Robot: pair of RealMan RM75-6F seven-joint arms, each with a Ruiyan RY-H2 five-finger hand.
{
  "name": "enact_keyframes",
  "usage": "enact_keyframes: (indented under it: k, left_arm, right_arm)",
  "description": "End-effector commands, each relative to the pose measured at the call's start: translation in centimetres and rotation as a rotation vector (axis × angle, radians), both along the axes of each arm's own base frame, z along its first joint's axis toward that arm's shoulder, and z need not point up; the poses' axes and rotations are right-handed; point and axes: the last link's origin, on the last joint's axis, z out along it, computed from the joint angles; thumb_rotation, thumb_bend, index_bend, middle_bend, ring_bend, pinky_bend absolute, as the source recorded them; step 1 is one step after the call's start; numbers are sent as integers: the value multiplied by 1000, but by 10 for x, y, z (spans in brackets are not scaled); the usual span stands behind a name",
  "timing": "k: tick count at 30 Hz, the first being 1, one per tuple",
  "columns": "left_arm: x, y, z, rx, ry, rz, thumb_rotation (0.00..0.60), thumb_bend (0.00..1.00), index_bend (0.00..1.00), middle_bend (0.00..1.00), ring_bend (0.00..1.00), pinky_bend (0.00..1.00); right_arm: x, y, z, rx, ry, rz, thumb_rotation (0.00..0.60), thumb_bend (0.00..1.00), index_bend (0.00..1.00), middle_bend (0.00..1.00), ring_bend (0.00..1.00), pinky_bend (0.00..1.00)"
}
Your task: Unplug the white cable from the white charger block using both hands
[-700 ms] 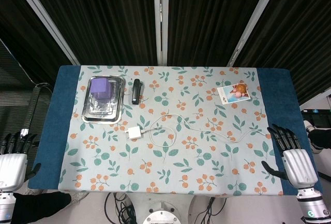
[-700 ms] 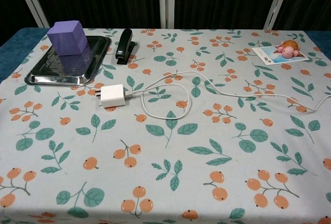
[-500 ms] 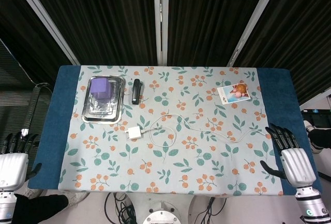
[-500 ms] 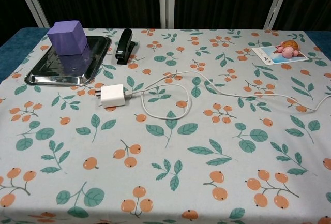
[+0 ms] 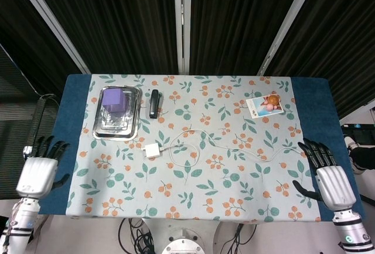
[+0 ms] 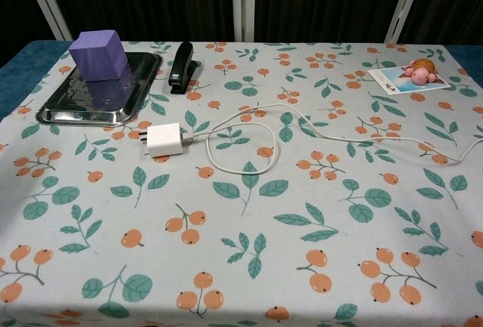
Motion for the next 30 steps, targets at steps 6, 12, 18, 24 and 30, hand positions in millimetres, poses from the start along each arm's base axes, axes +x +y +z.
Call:
enact_keyframes:
  k: [6,12,18,24,30]
  left_arm:
    - [95,90,-76,-247,-74,-146,600,178,192,169,30,0]
    - [131,111,-122,-332,-71,-169,600,173,171,161,30,0]
    - [145,120,-158,-372,-68,-155,600,170,153,154,30,0]
    - [149,121,-184,-378,-58,-135,600,165,148,144,30,0]
    - [142,119,-198,-385,-26,-112,600,165,148,139,30,0]
  right_arm:
    - [2,0,2,-1,8,4,600,160,0,0,0,0]
    - [1,1,4,-1,12,-6,600,160,0,0,0,0]
    - [-1,0,3,2,9,-14,600,159,0,0,0,0]
    - [-3,1,3,3,7,-20,600,160,0,0,0,0]
    - [-5,3,4,-2,4,-25,600,160,0,0,0,0]
